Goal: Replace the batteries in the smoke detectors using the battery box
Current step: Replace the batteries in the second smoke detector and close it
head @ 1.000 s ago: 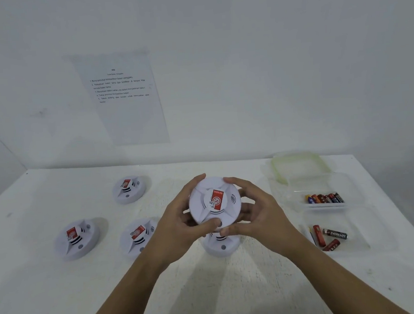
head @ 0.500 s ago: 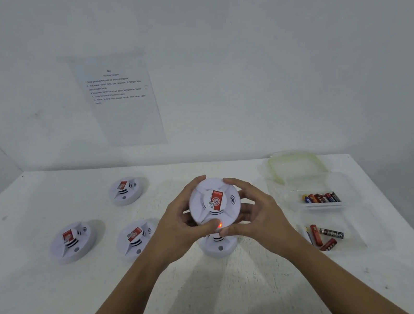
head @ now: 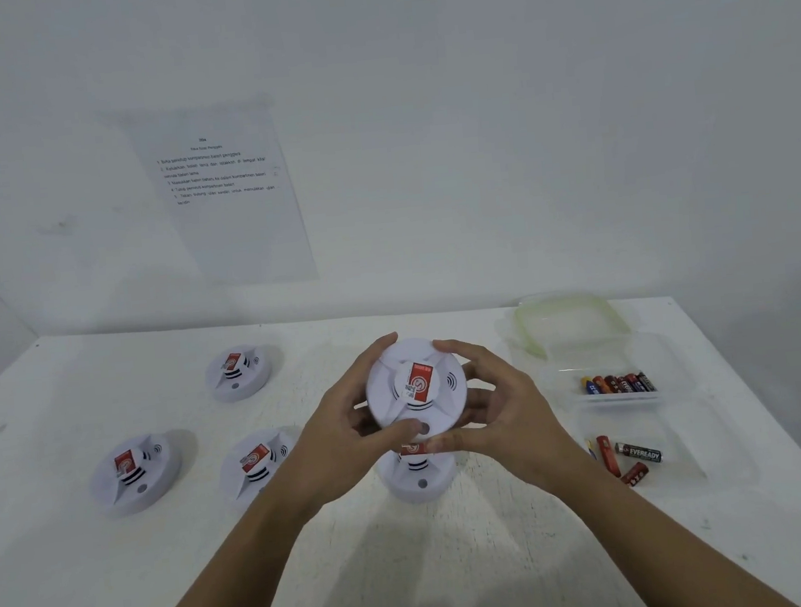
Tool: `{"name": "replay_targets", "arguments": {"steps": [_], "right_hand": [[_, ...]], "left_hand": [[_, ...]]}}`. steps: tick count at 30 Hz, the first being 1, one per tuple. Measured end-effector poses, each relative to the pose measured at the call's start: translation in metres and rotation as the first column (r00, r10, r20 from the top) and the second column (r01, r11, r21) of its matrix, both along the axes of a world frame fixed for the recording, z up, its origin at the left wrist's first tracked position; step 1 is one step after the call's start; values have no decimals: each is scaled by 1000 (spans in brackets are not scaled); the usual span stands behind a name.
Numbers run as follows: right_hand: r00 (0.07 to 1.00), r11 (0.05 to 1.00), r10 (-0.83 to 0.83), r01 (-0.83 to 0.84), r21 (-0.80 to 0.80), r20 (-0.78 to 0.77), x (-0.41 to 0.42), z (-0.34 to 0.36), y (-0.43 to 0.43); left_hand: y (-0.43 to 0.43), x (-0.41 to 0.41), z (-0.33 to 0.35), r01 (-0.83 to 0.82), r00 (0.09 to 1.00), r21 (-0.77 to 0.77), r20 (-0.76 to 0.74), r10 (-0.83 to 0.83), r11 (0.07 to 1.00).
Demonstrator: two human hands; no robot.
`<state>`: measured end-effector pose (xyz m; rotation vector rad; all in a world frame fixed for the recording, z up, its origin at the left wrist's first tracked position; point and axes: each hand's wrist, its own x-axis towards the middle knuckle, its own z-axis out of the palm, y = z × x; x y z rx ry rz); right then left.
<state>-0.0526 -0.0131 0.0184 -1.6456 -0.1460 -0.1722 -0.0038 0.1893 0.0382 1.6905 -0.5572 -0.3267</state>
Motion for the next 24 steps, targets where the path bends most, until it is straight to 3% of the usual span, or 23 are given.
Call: {"name": "replay_targets", "arguments": {"steps": [19, 24], "right_hand": [[998, 992, -31, 37, -117, 47, 49, -6, 6], [998, 983, -45, 53, -175, 52, 74, -14, 9]], "left_hand": [[6, 41, -7, -90, 996, -7, -15, 90, 996], [10, 68, -14, -90, 996, 60, -1, 90, 994]]}}
